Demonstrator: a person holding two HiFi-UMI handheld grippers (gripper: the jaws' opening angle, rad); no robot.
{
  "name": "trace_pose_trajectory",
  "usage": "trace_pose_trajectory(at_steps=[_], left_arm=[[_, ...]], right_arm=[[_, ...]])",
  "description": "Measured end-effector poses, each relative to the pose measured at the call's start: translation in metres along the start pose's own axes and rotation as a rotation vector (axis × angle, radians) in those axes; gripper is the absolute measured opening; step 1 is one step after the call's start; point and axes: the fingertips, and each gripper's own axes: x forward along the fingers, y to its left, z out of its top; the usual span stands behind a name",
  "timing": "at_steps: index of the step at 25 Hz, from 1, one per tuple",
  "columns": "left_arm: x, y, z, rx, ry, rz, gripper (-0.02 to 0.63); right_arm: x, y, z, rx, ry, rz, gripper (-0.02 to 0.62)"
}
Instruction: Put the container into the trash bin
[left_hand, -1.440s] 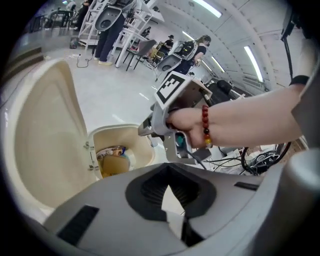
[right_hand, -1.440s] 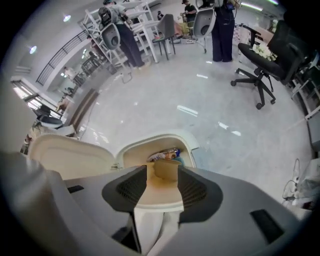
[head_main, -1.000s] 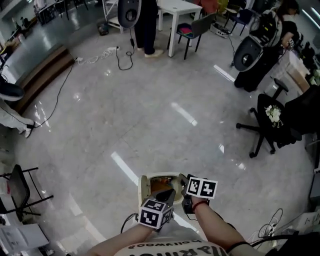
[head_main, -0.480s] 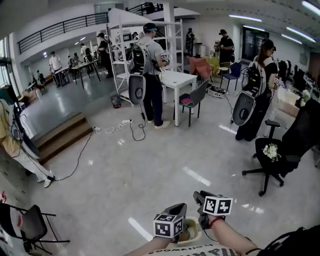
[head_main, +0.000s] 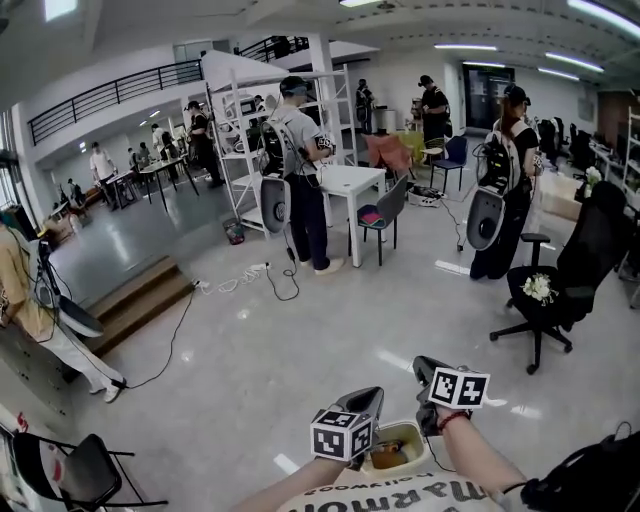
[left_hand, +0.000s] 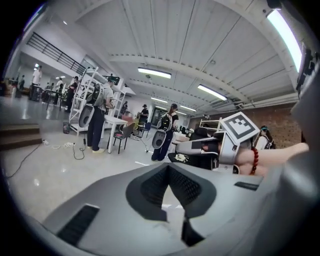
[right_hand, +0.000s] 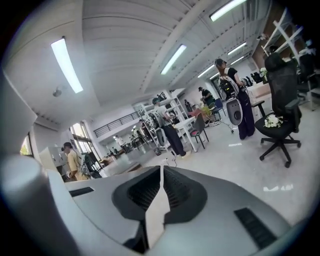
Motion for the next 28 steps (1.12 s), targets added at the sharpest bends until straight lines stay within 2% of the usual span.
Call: trace_pose_trajectory(at_steps=[4, 7, 11, 15, 19, 23, 28], left_arm=[[-0.043, -0.003, 0.007, 0.064, -0.034, -0.024, -0.006], [-0.068, -0.012, 0.01, 0.04, -0.067, -0.047, -0.006], [-0.1, -0.03, -0.006, 0.014, -0.064, -0.075, -0.006], [-0.135, -0.043, -0.02, 0.037, -0.069, -0.103, -0.006], [-0.161, -0.052, -0.038, 0.061, -0.088, -0.086, -0.006], [-0.183, -0.059, -0.04, 0.043, -0.133, -0.064, -0.006], [-0.211, -0.073, -0.04, 0.036, -0.148, -0.085, -0.005]], right_arm=[[-0.038, 0.035, -0.007, -0.033, -0.063, -0.025, 0.021], [-0.071, 0.05, -0.011, -0.065, -0.096, -0.067, 0.021], [-0.111, 0.064, -0.033, -0.111, -0.087, -0.107, 0.003], [-0.147, 0.08, -0.057, -0.111, -0.114, -0.132, 0.003], [-0.186, 0.085, -0.088, -0.15, -0.11, -0.173, 0.003], [-0.216, 0.083, -0.106, -0.166, -0.092, -0.217, 0.003], [-0.24, 0.097, -0.114, -0.179, -0.106, -0.221, 0.003]])
